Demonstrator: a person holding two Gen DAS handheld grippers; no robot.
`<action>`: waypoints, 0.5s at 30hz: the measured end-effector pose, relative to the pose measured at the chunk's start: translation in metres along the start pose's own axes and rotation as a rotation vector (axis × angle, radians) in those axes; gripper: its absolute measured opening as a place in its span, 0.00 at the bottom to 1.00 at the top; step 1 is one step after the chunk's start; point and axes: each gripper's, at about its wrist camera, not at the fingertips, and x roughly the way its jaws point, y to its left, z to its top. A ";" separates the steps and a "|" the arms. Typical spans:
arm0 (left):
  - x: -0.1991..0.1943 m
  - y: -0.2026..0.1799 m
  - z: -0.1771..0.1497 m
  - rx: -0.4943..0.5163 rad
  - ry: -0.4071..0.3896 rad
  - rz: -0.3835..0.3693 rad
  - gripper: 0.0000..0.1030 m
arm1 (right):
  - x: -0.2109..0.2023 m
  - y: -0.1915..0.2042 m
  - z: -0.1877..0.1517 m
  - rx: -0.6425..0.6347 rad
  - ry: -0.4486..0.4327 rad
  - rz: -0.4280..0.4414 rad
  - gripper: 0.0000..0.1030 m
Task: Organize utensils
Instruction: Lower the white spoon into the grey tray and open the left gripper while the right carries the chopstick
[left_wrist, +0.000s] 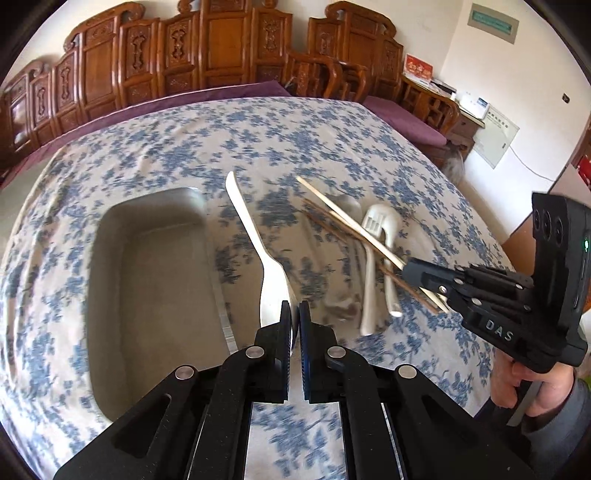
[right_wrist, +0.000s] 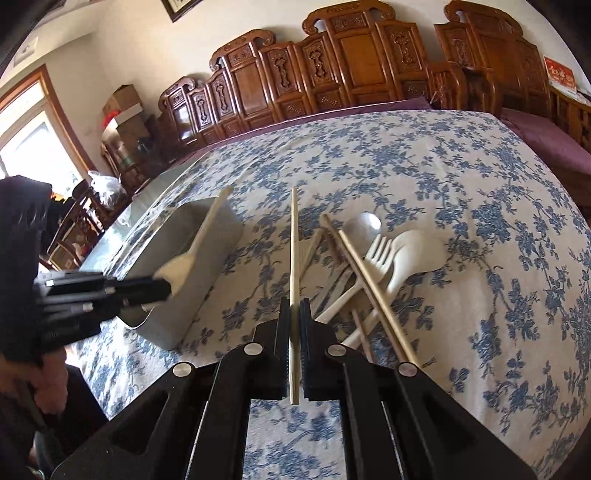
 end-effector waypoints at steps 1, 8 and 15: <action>-0.003 0.005 0.000 -0.004 -0.002 0.004 0.03 | 0.000 0.003 -0.001 -0.005 0.000 -0.001 0.06; -0.018 0.037 -0.007 -0.039 -0.008 0.008 0.03 | -0.002 0.023 -0.005 -0.038 -0.005 0.012 0.06; -0.003 0.068 -0.017 -0.086 0.038 0.025 0.03 | -0.002 0.033 -0.006 -0.051 -0.001 -0.001 0.06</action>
